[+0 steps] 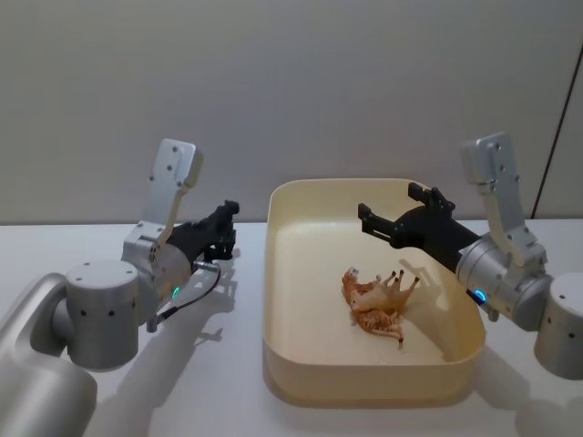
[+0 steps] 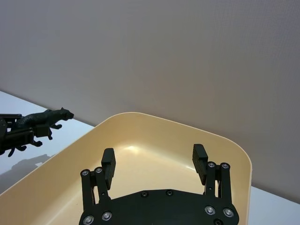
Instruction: Pick up the toy alternately with two hands and place it into the central storage box.
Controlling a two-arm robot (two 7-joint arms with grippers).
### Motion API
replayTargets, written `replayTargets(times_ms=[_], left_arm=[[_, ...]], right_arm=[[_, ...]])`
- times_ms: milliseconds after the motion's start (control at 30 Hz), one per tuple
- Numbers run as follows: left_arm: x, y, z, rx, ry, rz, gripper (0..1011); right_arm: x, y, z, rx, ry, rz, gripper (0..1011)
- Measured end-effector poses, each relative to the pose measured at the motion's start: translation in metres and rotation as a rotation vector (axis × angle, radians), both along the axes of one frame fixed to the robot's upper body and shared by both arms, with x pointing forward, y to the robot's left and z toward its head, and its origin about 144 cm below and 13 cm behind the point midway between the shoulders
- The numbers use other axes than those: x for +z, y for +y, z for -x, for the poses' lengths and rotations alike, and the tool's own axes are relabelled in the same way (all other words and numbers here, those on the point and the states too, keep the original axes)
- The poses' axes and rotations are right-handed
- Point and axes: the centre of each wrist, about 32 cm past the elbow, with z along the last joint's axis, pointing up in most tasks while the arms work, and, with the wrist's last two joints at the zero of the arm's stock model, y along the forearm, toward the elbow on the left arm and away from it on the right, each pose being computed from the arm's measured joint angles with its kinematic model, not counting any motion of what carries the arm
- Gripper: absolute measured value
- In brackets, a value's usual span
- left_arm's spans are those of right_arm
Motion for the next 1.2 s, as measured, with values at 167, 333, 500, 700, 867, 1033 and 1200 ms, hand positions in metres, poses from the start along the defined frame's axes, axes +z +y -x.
replayTargets(times_ms=[167, 333, 500, 700, 867, 1033, 1200], left_arm=[[0.009, -0.003, 0.001, -0.064, -0.012, -0.016, 325], [0.021, -0.006, 0.001, -0.144, -0.026, -0.042, 325], [0.034, -0.01, 0.0, -0.225, -0.046, -0.077, 325], [0.048, -0.015, -0.003, -0.302, -0.081, -0.122, 325], [0.062, -0.021, -0.006, -0.367, -0.117, -0.163, 325], [0.07, -0.025, -0.009, -0.411, -0.136, -0.193, 409], [0.077, -0.028, -0.011, -0.443, -0.148, -0.215, 586]], right_arm=[[0.0, 0.0, 0.0, 0.0, 0.0, 0.0, 1001], [0.0, 0.0, 0.0, 0.0, 0.0, 0.0, 1001], [0.0, 0.0, 0.0, 0.0, 0.0, 0.0, 1001], [0.0, 0.0, 0.0, 0.0, 0.0, 0.0, 1001], [0.0, 0.0, 0.0, 0.0, 0.0, 0.0, 1001], [0.0, 0.0, 0.0, 0.0, 0.0, 0.0, 1001], [0.0, 0.0, 0.0, 0.0, 0.0, 0.0, 1001]])
